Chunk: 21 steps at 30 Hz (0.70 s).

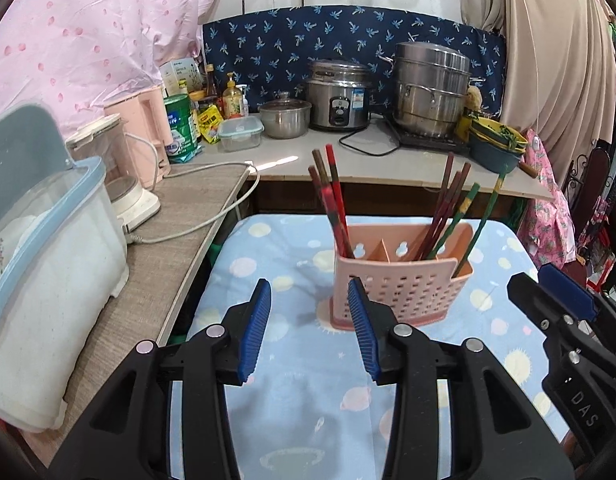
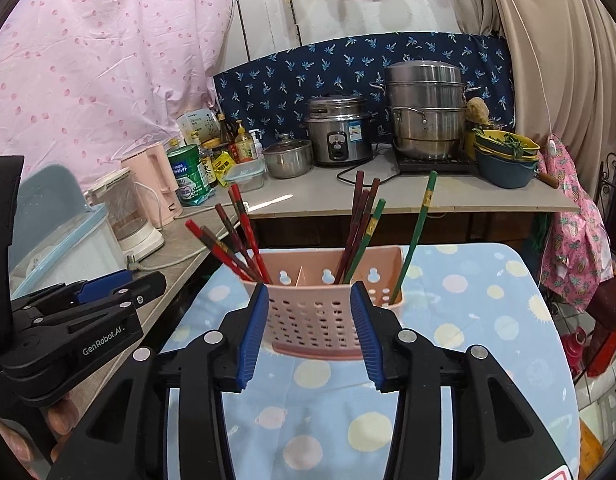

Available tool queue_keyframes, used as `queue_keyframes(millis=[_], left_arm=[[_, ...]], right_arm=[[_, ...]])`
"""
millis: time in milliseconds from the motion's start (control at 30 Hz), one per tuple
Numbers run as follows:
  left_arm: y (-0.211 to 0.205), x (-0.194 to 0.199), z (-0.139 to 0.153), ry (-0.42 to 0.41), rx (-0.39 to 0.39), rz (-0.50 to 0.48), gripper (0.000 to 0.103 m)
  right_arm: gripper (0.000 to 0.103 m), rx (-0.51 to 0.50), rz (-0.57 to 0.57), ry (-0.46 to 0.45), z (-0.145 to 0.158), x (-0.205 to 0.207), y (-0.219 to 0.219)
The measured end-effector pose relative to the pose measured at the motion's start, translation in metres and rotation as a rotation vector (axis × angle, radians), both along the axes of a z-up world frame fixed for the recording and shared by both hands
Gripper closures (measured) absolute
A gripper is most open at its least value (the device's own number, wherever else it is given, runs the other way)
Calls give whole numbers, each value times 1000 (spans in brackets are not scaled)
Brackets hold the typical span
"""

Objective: Organize utensils

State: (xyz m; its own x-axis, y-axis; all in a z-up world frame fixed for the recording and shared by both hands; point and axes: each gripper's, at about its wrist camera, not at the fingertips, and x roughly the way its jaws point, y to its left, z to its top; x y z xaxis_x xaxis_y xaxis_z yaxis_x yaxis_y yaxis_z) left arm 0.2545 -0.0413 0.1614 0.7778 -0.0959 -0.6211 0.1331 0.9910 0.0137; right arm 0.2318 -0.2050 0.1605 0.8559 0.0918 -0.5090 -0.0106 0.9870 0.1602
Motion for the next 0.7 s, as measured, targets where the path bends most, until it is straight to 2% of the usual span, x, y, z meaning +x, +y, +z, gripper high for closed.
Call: queue_keyframes(millis=[200,300,467,700], left_arm=[[7,-19,-12,15,20,8,64],[8,-29,-16,22,15,6,55],[10,-49,-24,22,24,8,53],[12,-73,-42,51,23,2,48]], right_arm=[[60,-5,2,15,-9,-20,4],[55,-16,-1,19,-12,-29,8],[52,-31,-21,32,-19,-47,11],[48,0,-47,57,-35,-72,7]])
